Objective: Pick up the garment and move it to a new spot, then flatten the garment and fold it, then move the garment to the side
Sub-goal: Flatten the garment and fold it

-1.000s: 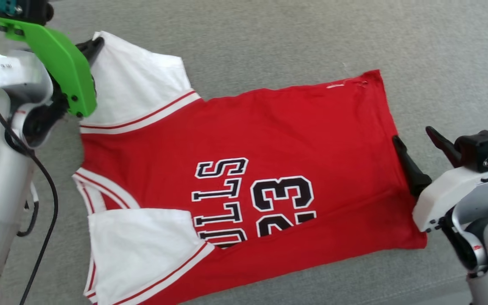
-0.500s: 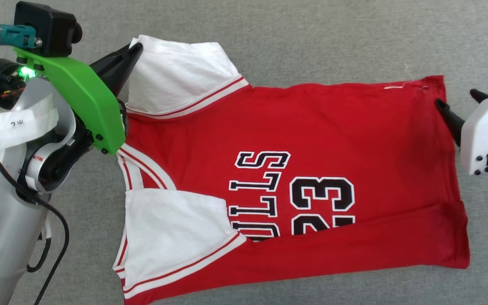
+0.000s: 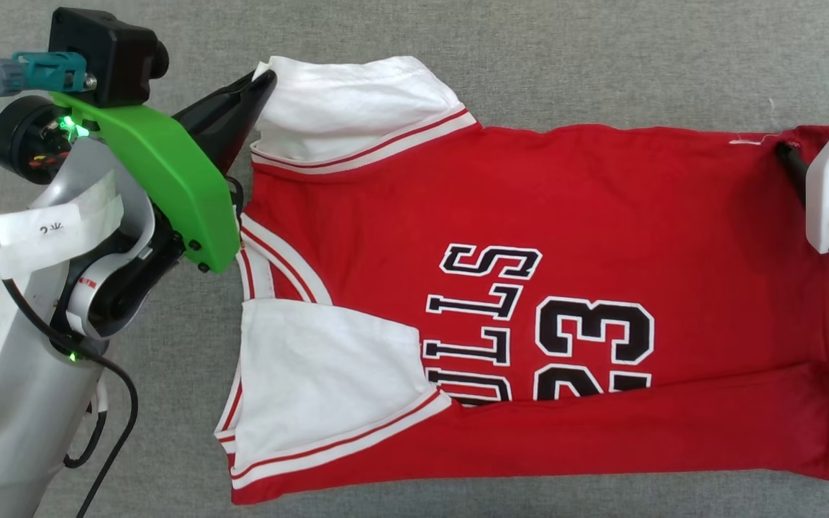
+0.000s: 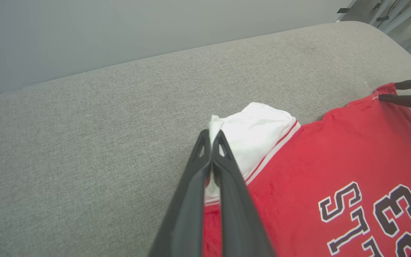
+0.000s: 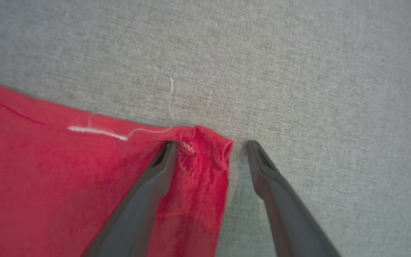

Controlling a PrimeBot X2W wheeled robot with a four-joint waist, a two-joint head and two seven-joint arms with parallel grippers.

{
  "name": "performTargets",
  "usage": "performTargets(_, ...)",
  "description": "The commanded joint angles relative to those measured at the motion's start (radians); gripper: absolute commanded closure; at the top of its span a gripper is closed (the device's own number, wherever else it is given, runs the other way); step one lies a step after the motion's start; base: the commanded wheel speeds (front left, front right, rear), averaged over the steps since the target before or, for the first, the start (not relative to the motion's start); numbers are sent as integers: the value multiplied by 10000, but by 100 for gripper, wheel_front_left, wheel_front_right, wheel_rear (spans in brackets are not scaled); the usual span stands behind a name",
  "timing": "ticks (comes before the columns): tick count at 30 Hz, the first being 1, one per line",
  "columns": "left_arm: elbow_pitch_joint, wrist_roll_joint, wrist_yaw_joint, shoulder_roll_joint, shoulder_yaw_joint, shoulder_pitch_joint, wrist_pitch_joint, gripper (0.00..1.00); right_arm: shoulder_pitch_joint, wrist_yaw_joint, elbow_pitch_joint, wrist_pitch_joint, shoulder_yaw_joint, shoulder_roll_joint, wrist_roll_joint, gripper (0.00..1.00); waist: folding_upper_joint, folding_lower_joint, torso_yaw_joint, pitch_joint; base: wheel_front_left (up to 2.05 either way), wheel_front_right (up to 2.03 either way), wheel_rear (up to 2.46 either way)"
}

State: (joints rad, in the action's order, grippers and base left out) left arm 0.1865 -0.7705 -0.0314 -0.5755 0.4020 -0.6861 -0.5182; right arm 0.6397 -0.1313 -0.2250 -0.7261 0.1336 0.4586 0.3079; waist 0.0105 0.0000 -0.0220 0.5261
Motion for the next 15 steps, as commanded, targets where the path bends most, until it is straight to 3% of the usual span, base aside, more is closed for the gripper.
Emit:
performTargets(1, -16, 81, -65, 26, 8, 89, 91, 100, -58, 6, -294, -32, 300, -14, 25, 0, -105, 0, 58, 49, 0, 0, 0)
performTargets(3, -78, 76, -103, 10, 12, 92, 133, 100, -85, 6, -522, -91, 515, 41, 151, 0, -105, 0, 61, 33, 0, 0, 0)
performTargets(4, -125, 82, -106, -6, 6, 100, 150, 100, -104, 6, -632, -129, 610, 61, 223, 65, -105, 0, 59, 16, 0, 0, 0)
performTargets(5, -173, 96, -106, -24, 0, 105, 170, 100, -107, 6, -721, -123, 658, 80, 266, 100, -105, 0, 58, -3, 0, 0, 0)
performTargets(15, -888, 78, -20, 75, -129, 422, 708, 100, -10, 6, -1097, 1265, 398, -3, 255, 100, -105, 0, -60, -723, 0, 0, 0)
